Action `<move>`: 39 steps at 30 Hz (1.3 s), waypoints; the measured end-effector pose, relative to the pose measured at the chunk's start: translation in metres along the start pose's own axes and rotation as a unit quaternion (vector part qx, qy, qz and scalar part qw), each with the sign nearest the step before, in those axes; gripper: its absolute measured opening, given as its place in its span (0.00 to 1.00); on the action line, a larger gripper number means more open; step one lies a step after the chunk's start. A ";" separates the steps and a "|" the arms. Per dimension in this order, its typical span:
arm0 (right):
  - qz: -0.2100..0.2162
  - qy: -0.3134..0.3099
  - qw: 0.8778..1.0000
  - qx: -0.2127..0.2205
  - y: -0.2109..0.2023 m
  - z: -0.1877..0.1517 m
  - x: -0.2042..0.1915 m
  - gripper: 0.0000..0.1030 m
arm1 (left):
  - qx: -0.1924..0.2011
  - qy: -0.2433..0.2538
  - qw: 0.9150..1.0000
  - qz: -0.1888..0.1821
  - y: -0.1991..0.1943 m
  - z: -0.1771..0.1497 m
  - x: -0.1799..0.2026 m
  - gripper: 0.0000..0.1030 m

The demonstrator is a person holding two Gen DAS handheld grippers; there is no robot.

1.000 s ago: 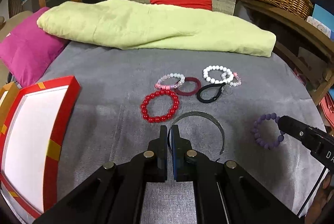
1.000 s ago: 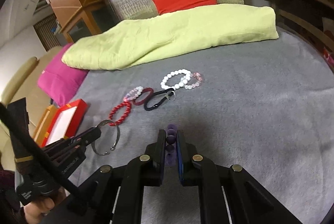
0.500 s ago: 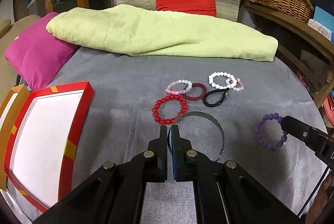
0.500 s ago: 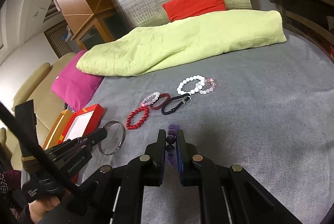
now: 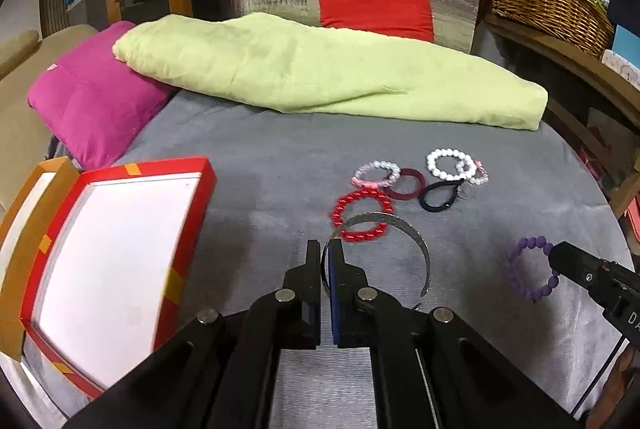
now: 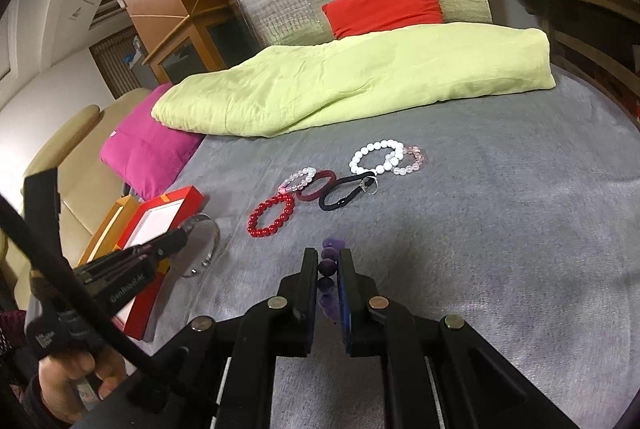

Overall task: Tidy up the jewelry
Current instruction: 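Carry the silver bangle and purple bracelet in both tools over the red-rimmed white tray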

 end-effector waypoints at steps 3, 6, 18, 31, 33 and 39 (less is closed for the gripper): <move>0.002 -0.005 1.000 -0.005 0.002 -0.004 -0.005 0.10 | 0.005 -0.004 1.000 0.005 -0.003 0.000 -0.010 0.03; 0.008 -0.006 1.000 -0.012 0.004 -0.009 -0.011 0.10 | 0.003 -0.013 1.000 0.008 -0.002 0.000 -0.020 0.03; 0.049 -0.008 0.998 -0.028 0.020 -0.012 -0.063 0.10 | 0.017 -0.093 0.995 0.031 -0.012 0.009 -0.078 0.03; 0.121 -0.080 0.989 -0.031 0.049 0.011 -0.195 0.10 | 0.005 -0.187 0.977 0.105 -0.018 -0.010 -0.191 0.03; 0.133 -0.091 0.986 -0.036 0.055 0.010 -0.216 0.10 | 0.004 -0.205 0.971 0.123 -0.020 -0.015 -0.212 0.03; 0.165 -0.127 0.976 -0.058 0.078 0.001 -0.277 0.10 | -0.003 -0.253 0.954 0.162 -0.025 -0.029 -0.258 0.03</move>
Point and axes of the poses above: each gripper's, at about its wrist camera, not at the fingertips, and y roughly the way its jaws point, x to its right, z to its top, the point moved 7 cm from there along y, roughly the way its jaws point, and after that the axes turned 3 degrees about x, right-handed, at the moved point
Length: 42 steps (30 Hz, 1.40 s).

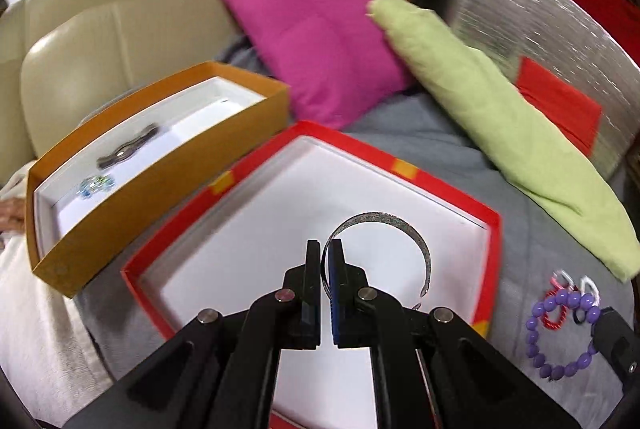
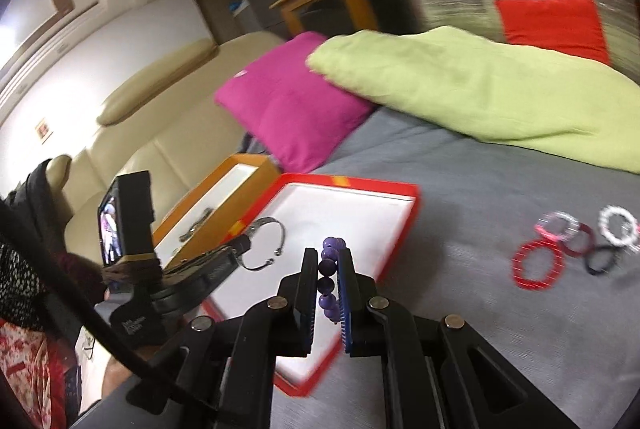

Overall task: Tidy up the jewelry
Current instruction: 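Carry the silver bangle and purple bracelet in both tools over the red-rimmed white tray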

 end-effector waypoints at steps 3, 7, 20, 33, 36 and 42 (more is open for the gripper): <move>0.014 -0.012 1.000 -0.016 0.023 0.000 -0.018 0.10 | -0.007 -0.012 1.000 0.012 0.005 -0.001 -0.010 0.03; 0.020 -0.019 0.999 -0.039 0.050 -0.006 -0.028 0.10 | -0.020 -0.025 0.999 0.025 0.013 -0.005 -0.019 0.03; 0.026 -0.004 0.996 -0.086 0.112 -0.020 -0.020 0.10 | -0.044 -0.042 0.997 0.037 0.040 -0.010 -0.036 0.03; -0.012 -0.002 0.996 -0.093 0.126 -0.025 0.005 0.10 | -0.074 -0.039 0.995 0.052 0.062 -0.023 -0.032 0.04; -0.014 -0.004 0.995 -0.095 0.126 -0.025 0.005 0.10 | -0.070 -0.038 0.995 0.056 0.063 -0.022 -0.033 0.03; -0.024 -0.009 0.994 -0.102 0.128 -0.028 0.008 0.10 | -0.070 -0.040 0.995 0.054 0.063 -0.022 -0.032 0.04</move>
Point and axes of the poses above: each gripper's, at about its wrist camera, not at the fingertips, and y roughly the way its jaws point, x to its right, z to its top, the point moved 7 cm from there along y, roughly the way its jaws point, and after that the axes turned 3 degrees about x, right-handed, at the moved point
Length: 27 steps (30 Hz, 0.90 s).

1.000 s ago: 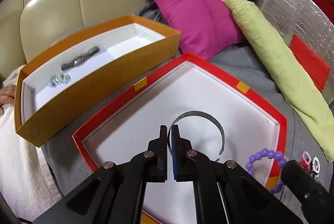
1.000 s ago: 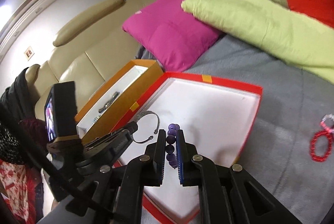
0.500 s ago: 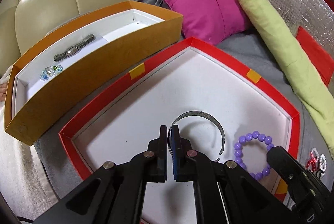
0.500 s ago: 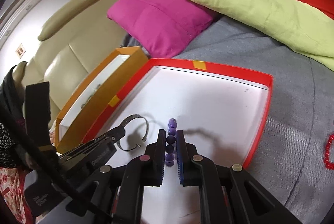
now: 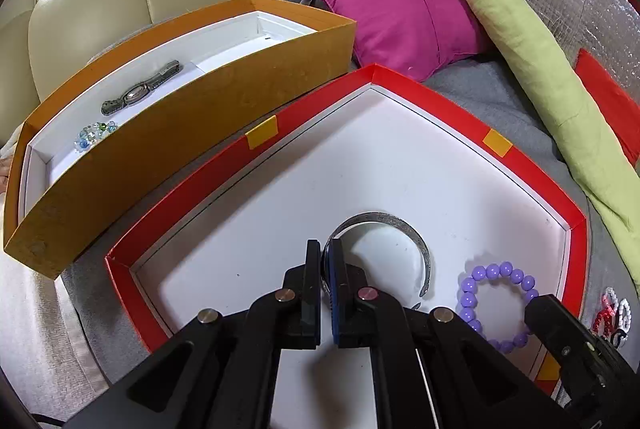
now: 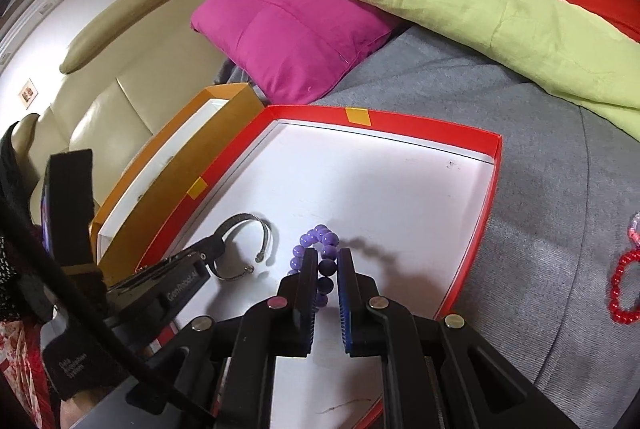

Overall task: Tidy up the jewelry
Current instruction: 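Carry the silver bangle and purple bracelet in both tools over the red-rimmed white tray, then open both tools to drop the bangle and purple bracelet into the tray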

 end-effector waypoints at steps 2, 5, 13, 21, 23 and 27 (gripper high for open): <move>-0.003 0.000 1.000 0.000 0.000 0.000 0.000 0.10 | 0.000 -0.001 1.000 -0.003 0.000 0.000 0.000 0.04; -0.005 -0.001 1.000 0.000 0.000 0.001 0.000 0.10 | 0.005 0.002 1.000 -0.003 -0.002 0.002 0.000 0.04; -0.007 0.000 1.000 0.002 -0.001 0.001 0.001 0.10 | 0.011 0.002 1.000 -0.008 -0.005 0.004 0.003 0.04; -0.013 0.007 1.000 0.006 -0.005 0.002 0.005 0.11 | 0.011 0.002 1.000 -0.007 -0.006 0.005 0.005 0.04; -0.015 0.011 1.000 0.012 -0.009 0.003 0.007 0.16 | 0.012 0.001 1.000 -0.006 -0.006 0.006 0.005 0.08; -0.015 0.016 0.999 0.025 -0.018 0.006 0.009 0.36 | 0.023 0.000 1.000 0.002 -0.011 0.008 0.004 0.39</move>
Point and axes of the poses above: each gripper's, at about its wrist camera, not at the fingertips, and y roughly the way its jaws point, x to its right, z to its top, the point moved 7 cm from there along y, roughly the way its jaws point, and after that the axes turned 3 degrees about x, right-handed, at the moved point
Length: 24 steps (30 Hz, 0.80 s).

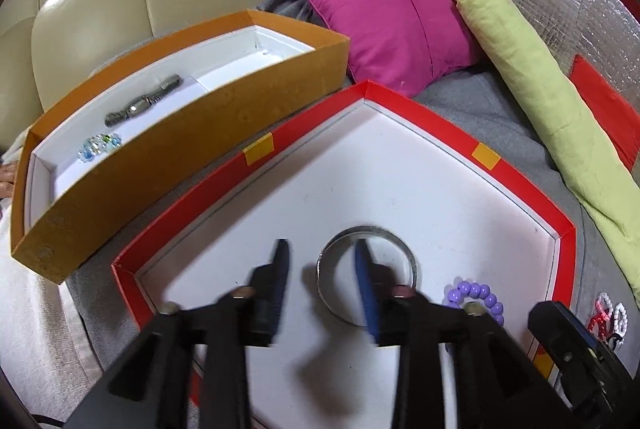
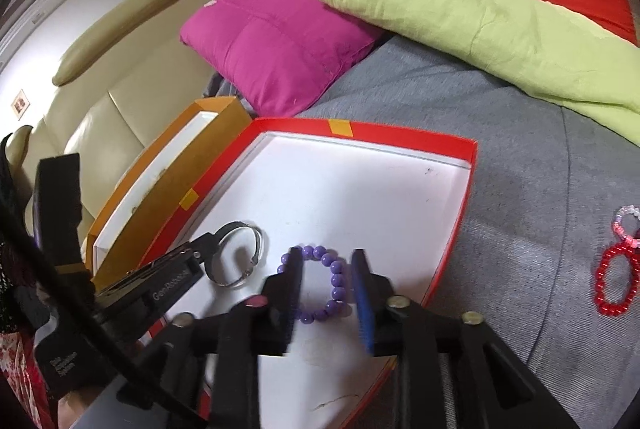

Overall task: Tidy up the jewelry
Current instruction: 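Open both tools to drop the bangle and purple bracelet into the tray, then move both tools back toward the remaining bracelets on the bed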

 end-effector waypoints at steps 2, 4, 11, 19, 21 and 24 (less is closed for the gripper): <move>0.000 0.000 1.000 0.010 -0.008 0.002 0.001 0.46 | 0.009 -0.002 1.000 0.003 -0.004 0.002 0.000 0.44; -0.001 0.001 1.000 0.020 -0.018 0.003 0.004 0.51 | 0.012 -0.004 1.000 0.004 -0.006 0.003 0.001 0.51; -0.024 0.009 0.999 0.046 -0.055 -0.002 0.030 0.64 | 0.020 0.001 1.000 -0.008 -0.016 0.003 0.018 0.55; -0.077 0.033 0.995 0.061 -0.111 -0.030 0.097 0.67 | 0.051 0.022 0.998 -0.040 -0.039 0.000 0.056 0.57; -0.094 0.045 0.993 0.064 -0.129 -0.042 0.120 0.67 | 0.062 0.031 0.996 -0.059 -0.047 -0.002 0.072 0.58; -0.120 0.067 0.988 0.064 -0.154 -0.061 0.159 0.67 | 0.072 0.056 0.992 -0.086 -0.059 -0.011 0.102 0.59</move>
Point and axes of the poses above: each gripper's, at about its wrist camera, not at the fingertips, and y roughly the way its jaws point, x to its right, z to its top, the point moved 7 cm from there along y, roughly the way its jaws point, and after that the axes turned 3 degrees about x, right-handed, at the moved point
